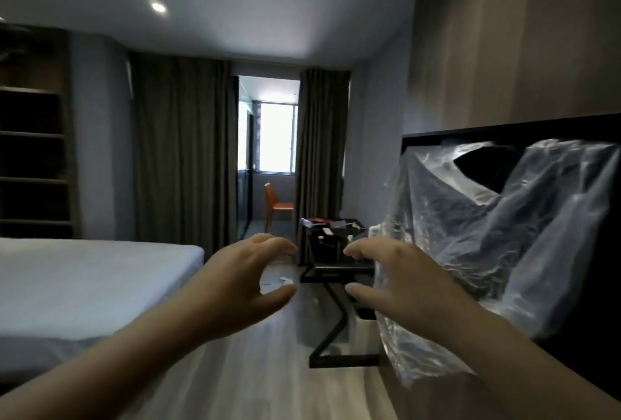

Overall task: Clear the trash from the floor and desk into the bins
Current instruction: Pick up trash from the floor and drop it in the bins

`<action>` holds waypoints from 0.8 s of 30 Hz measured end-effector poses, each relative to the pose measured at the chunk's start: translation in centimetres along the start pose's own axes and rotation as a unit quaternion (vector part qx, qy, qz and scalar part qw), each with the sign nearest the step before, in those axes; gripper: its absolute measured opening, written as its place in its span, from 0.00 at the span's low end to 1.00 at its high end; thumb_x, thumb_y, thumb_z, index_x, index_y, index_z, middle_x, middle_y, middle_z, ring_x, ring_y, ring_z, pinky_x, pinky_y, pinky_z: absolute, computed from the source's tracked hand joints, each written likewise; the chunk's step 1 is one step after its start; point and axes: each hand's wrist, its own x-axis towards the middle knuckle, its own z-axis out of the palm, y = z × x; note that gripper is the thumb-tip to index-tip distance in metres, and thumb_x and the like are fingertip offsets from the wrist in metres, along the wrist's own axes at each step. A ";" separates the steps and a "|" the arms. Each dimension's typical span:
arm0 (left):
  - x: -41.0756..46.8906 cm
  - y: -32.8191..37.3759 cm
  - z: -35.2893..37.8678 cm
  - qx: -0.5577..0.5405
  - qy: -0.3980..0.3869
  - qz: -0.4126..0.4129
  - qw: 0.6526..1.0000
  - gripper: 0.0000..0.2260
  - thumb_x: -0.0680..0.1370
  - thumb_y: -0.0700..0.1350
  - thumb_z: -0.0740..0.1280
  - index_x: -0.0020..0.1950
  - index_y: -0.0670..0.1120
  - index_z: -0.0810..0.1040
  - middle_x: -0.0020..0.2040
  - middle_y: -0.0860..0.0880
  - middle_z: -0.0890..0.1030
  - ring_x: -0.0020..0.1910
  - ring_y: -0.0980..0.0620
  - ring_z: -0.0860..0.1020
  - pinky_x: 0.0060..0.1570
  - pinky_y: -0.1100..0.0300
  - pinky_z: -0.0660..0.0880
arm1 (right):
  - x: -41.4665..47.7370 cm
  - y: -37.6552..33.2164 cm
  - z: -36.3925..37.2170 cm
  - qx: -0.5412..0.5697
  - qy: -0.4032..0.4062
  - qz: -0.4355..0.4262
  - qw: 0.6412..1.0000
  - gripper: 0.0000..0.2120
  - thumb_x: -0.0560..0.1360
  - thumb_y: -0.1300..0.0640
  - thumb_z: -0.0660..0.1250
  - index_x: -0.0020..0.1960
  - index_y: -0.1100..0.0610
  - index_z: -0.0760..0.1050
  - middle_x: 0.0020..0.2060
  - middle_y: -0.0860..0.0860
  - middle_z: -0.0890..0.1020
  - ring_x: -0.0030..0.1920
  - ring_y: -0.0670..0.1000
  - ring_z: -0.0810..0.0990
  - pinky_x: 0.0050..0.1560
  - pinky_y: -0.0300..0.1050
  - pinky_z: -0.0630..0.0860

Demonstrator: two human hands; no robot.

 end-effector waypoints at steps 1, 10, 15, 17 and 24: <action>-0.3 -1.5 -0.1 0.005 0.004 -0.013 1.000 0.23 0.73 0.60 0.65 0.67 0.58 0.69 0.61 0.61 0.73 0.56 0.64 0.73 0.55 0.68 0.73 | 1.4 -0.4 1.2 0.005 -0.009 -0.010 1.000 0.22 0.72 0.45 0.69 0.65 0.46 0.73 0.59 0.42 0.77 0.59 0.42 0.74 0.60 0.36 0.70; 0.5 -12.4 2.9 0.045 0.001 -0.114 0.992 0.22 0.73 0.58 0.69 0.66 0.56 0.72 0.60 0.59 0.76 0.53 0.61 0.74 0.50 0.74 0.70 | 12.0 1.3 11.3 0.044 -0.054 -0.068 0.995 0.23 0.72 0.43 0.68 0.65 0.45 0.71 0.58 0.42 0.77 0.58 0.42 0.74 0.59 0.40 0.72; 6.0 -17.7 6.0 0.071 -0.006 -0.135 0.988 0.21 0.74 0.56 0.68 0.66 0.54 0.72 0.59 0.58 0.76 0.54 0.61 0.74 0.44 0.79 0.65 | 18.8 5.9 16.0 0.054 -0.061 -0.076 0.994 0.22 0.72 0.43 0.68 0.64 0.45 0.72 0.58 0.41 0.77 0.58 0.42 0.74 0.57 0.37 0.71; 8.9 -19.6 7.3 0.076 -0.013 -0.140 0.987 0.21 0.74 0.56 0.67 0.66 0.54 0.71 0.60 0.57 0.76 0.54 0.61 0.74 0.46 0.77 0.65 | 21.8 8.1 17.3 0.056 -0.064 -0.079 0.993 0.22 0.72 0.43 0.68 0.64 0.45 0.72 0.58 0.40 0.77 0.58 0.41 0.74 0.56 0.35 0.70; 15.1 -27.7 12.4 0.078 -0.020 -0.172 0.982 0.21 0.74 0.57 0.67 0.65 0.55 0.72 0.60 0.58 0.76 0.53 0.62 0.73 0.47 0.77 0.66 | 31.0 13.8 23.3 0.067 -0.080 -0.087 0.991 0.22 0.72 0.42 0.68 0.65 0.44 0.71 0.58 0.39 0.76 0.60 0.41 0.73 0.58 0.36 0.70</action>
